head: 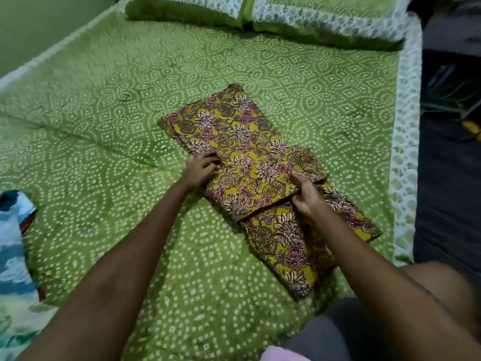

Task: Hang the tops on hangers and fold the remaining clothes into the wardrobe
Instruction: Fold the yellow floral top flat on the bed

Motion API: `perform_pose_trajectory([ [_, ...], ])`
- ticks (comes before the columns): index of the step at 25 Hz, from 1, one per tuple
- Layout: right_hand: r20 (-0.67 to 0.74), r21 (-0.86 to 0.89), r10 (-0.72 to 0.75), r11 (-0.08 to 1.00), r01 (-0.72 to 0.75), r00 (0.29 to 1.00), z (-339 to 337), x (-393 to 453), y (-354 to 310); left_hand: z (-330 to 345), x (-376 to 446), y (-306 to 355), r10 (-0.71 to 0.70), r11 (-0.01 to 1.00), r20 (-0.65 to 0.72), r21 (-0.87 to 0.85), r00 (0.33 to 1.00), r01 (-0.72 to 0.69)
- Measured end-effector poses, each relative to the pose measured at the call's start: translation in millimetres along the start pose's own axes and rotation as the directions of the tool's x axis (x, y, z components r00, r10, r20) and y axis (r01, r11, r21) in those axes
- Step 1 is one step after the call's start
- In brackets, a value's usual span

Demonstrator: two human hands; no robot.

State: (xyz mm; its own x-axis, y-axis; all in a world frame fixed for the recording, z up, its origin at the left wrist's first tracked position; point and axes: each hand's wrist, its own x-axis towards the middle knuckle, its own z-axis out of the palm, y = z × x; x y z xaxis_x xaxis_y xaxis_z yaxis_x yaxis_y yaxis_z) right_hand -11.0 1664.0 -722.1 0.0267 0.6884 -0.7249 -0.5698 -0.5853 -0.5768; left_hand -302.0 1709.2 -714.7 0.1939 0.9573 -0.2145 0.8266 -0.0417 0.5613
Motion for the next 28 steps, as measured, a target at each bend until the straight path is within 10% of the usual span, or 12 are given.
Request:
perform_pose_trajectory([
  [4,-0.025,-0.197,-0.097,0.976,0.090,0.995,5.2,5.3,-24.1,1.9,-5.8,3.7,-0.044,0.992,-0.042,0.113,0.998,0.049],
  [9,-0.012,0.043,-0.071,0.997,0.071,0.997,-14.6,16.2,-28.1,4.9,-30.4,7.7,-0.108,0.910,-0.030,-0.406,0.994,0.086],
  [17,-0.111,0.186,-0.189,0.960,0.207,0.976,-30.9,26.1,-70.8,-3.0,-23.8,13.2,-0.019,0.962,-0.276,-0.266,0.961,-0.057],
  [21,-0.082,-0.026,-0.123,0.992,0.121,0.989,-48.0,28.5,-62.1,17.5,-10.2,22.8,-0.091,0.951,-0.065,-0.301,0.994,0.067],
  [28,-0.298,-0.274,-0.336,0.927,0.257,0.894,-44.3,26.4,-70.3,27.2,6.0,23.2,-0.108,0.966,-0.162,-0.251,0.981,0.065],
])
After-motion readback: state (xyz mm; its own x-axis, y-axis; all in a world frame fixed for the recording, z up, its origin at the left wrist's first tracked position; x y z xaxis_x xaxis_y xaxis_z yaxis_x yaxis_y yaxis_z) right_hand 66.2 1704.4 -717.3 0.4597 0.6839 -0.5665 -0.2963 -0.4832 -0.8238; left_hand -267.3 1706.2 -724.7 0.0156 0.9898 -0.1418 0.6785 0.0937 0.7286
